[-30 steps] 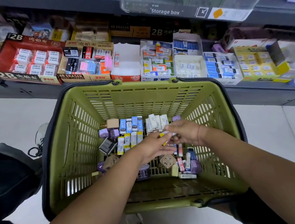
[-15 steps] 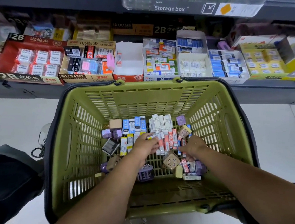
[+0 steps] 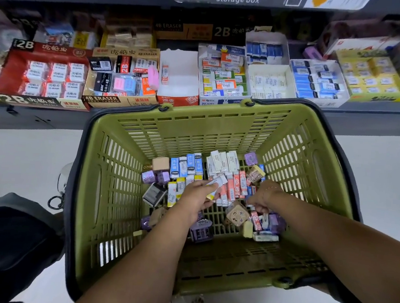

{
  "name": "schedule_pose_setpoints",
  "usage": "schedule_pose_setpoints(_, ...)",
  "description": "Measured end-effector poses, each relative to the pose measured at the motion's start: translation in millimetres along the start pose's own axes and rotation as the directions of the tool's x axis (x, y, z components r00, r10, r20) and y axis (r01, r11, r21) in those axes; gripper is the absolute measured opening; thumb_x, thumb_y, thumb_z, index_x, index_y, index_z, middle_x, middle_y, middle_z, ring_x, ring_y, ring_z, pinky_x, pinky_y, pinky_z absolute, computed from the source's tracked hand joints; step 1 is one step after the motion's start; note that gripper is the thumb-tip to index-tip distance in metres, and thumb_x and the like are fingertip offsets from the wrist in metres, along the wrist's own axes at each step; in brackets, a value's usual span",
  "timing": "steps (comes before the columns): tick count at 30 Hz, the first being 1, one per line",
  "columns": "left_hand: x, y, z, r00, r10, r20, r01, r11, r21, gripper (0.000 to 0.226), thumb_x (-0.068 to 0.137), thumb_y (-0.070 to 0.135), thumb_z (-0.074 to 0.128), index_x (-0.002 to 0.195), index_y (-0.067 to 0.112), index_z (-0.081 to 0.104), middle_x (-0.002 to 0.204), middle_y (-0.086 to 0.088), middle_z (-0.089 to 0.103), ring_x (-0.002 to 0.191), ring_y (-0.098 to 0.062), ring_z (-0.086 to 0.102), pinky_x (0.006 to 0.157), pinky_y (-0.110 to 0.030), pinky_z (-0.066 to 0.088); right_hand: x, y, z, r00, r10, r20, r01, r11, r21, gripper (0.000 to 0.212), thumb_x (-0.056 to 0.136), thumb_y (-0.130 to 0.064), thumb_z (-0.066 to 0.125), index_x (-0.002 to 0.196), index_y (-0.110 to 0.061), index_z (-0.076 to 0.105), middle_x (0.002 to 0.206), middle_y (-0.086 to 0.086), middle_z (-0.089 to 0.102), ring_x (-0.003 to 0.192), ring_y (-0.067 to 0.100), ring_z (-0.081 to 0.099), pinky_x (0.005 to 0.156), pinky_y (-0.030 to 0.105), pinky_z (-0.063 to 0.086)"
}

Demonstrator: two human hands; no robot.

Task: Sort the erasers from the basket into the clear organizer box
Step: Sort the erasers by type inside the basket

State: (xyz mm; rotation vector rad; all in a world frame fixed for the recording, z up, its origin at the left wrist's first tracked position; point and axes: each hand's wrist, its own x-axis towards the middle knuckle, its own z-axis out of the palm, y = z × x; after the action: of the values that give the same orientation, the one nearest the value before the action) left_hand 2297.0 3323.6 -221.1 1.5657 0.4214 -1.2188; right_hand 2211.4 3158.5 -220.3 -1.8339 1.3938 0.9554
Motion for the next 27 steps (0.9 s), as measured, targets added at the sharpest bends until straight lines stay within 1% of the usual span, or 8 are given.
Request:
schedule_pose_setpoints(3, -1, -1, 0, 1.000, -0.020, 0.005, 0.020, 0.999, -0.030, 0.024, 0.088, 0.020, 0.069, 0.108, 0.017, 0.055, 0.123, -0.010, 0.063, 0.104, -0.022, 0.064, 0.067, -0.023, 0.052, -2, 0, 0, 0.999, 0.028, 0.032, -0.031, 0.996, 0.089, 0.022, 0.087, -0.008, 0.067, 0.073, 0.007, 0.058, 0.046, 0.012, 0.055, 0.023, 0.011, 0.046, 0.030, 0.016, 0.040)
schedule_pose_setpoints(7, -4, 2, -3, 0.999, -0.045, 0.023, 0.046, 0.996, -0.073, 0.035, 0.086, 0.012, 0.071, 0.115, 0.010, 0.051, 0.119, -0.014, 0.062, 0.106, -0.026, 0.062, 0.070, -0.027, 0.055, -7, 2, -8, 0.991, 0.033, 0.128, -0.049, 0.991, 0.121, 0.022, 0.091, -0.006, 0.060, 0.107, 0.009, 0.057, 0.058, 0.013, 0.057, 0.023, 0.009, 0.047, 0.030, 0.016, 0.040)
schedule_pose_setpoints(12, -13, 7, -7, 0.998, -0.039, 0.055, 0.043, 0.997, -0.071, 0.057, 0.083, 0.005, 0.072, 0.132, 0.002, 0.043, 0.114, -0.014, 0.064, 0.092, -0.018, 0.067, 0.071, -0.028, 0.057, -23, 2, -43, 0.957, 0.005, 0.291, 0.003, 1.000, -0.027, 0.024, 0.091, -0.019, 0.059, 0.069, -0.010, 0.054, 0.042, -0.003, 0.049, 0.029, 0.004, 0.036, 0.035, 0.015, 0.031)
schedule_pose_setpoints(15, -19, 13, -11, 0.998, -0.023, 0.061, 0.029, 0.995, -0.098, 0.062, 0.080, 0.004, 0.075, 0.133, 0.001, 0.042, 0.115, -0.017, 0.065, 0.078, -0.015, 0.071, 0.063, -0.025, 0.059, -36, -4, -56, 0.900, -0.165, 0.404, 0.133, 0.986, 0.105, 0.018, 0.089, -0.022, 0.060, 0.074, -0.014, 0.054, 0.060, -0.003, 0.053, 0.050, 0.005, 0.045, 0.048, 0.014, 0.038)
schedule_pose_setpoints(19, -30, 23, -11, 0.997, 0.015, 0.070, 0.000, 0.979, -0.206, 0.069, 0.086, 0.005, 0.068, 0.143, 0.001, 0.030, 0.107, -0.016, 0.067, 0.077, -0.017, 0.068, 0.063, -0.028, 0.058, -51, -17, -38, 0.802, -0.421, 0.423, 0.207, 0.861, 0.465, 0.024, 0.086, -0.011, 0.066, 0.107, -0.004, 0.058, 0.111, 0.014, 0.061, 0.102, 0.020, 0.062, 0.081, 0.027, 0.056)
schedule_pose_setpoints(21, -37, 29, -13, 0.995, 0.021, 0.098, 0.003, 0.971, -0.240, 0.059, 0.089, 0.006, 0.064, 0.140, -0.001, 0.035, 0.112, -0.016, 0.066, 0.083, -0.018, 0.065, 0.064, -0.028, 0.059, -59, -26, -22, 0.770, -0.490, 0.407, 0.209, 0.798, 0.565, 0.015, 0.085, -0.006, 0.066, 0.097, -0.004, 0.058, 0.104, 0.016, 0.063, 0.097, 0.020, 0.065, 0.084, 0.032, 0.056)
schedule_pose_setpoints(24, -45, 31, -19, 0.987, 0.020, 0.162, 0.021, 0.970, -0.243, 0.013, 0.093, 0.010, 0.059, 0.105, 0.008, 0.053, 0.094, -0.007, 0.068, 0.077, -0.012, 0.064, 0.062, -0.025, 0.058, -68, -39, -3, 0.801, -0.510, 0.312, 0.281, 0.782, 0.557, 0.014, 0.083, -0.011, 0.070, 0.082, -0.007, 0.057, 0.082, 0.009, 0.062, 0.071, 0.013, 0.068, 0.072, 0.028, 0.059)
schedule_pose_setpoints(27, -45, 24, -30, 0.995, 0.038, 0.092, -0.017, 0.975, -0.220, 0.035, 0.093, 0.006, 0.059, 0.124, 0.015, 0.046, 0.100, -0.005, 0.058, 0.081, -0.014, 0.060, 0.071, -0.029, 0.056, -74, -47, 12, 0.826, -0.530, 0.194, 0.405, 0.796, 0.449, 0.025, 0.078, -0.017, 0.077, 0.069, -0.009, 0.055, 0.068, 0.008, 0.064, 0.051, 0.009, 0.064, 0.048, 0.020, 0.052)
